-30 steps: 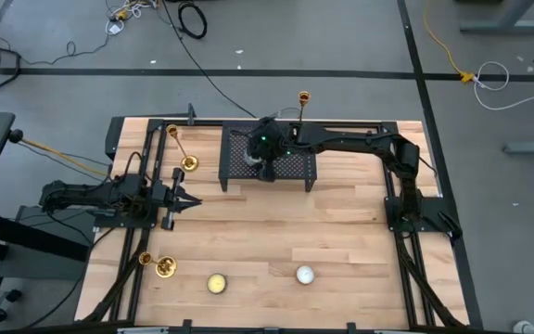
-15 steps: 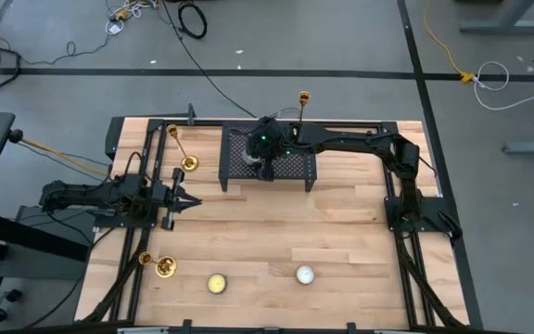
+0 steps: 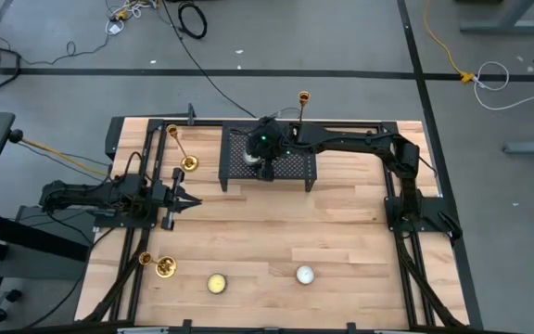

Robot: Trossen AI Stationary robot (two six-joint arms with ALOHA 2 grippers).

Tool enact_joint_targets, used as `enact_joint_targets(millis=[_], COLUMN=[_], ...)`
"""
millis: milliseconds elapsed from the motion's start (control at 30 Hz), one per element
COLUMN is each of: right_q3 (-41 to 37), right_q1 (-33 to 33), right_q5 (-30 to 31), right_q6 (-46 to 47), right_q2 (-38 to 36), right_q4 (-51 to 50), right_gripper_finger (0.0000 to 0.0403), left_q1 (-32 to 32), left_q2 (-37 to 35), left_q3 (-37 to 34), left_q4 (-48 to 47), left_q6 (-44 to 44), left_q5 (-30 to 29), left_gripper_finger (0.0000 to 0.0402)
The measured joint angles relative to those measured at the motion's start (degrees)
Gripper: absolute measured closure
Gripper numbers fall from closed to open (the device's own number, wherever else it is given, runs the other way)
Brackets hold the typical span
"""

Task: Pick & Place candle stick holders
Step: Put the blue scented candle on the shelf

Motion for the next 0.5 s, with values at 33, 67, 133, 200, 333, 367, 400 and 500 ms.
enact_joint_targets(millis=[33,67,133,200,333,367,400,500], right_q3=[0.0,0.0,0.0,0.1,0.1,0.1,0.1,0.1], right_q1=[0.0,0.0,0.0,0.0,0.1,0.2,0.2,0.9], right_q5=[0.0,0.0,0.0,0.0,0.0,0.0,0.0,0.0], right_q6=[-0.1,-0.3,-0.6,-0.6,-0.4,-0.2,-0.2,-0.2], right_q2=[-0.4,-0.8,-2.2,-3.7,-7.0,-7.9,-8.8,-11.5], right_q4=[-0.4,-0.4,-0.5,-1.0,-4.3,-5.4,-6.6,-8.8], right_gripper_finger=[0.006,0.006,0.006,0.006,0.006,0.006,0.006,0.0059], left_q1=[0.0,0.0,0.0,0.0,0.0,0.0,0.0,0.0], left_q2=[0.0,0.0,0.0,0.0,0.0,0.0,0.0,0.0], left_q3=[0.0,0.0,0.0,0.0,0.0,0.0,0.0,0.0], left_q4=[0.0,0.0,0.0,0.0,0.0,0.0,0.0,0.0], left_q6=[0.0,0.0,0.0,0.0,0.0,0.0,0.0,0.0], left_q5=[0.0,0.0,0.0,0.0,0.0,0.0,0.0,0.0], left_gripper_finger=[0.0376,0.0376,0.0376,0.0376,0.0376,0.0376,0.0376,0.0376])
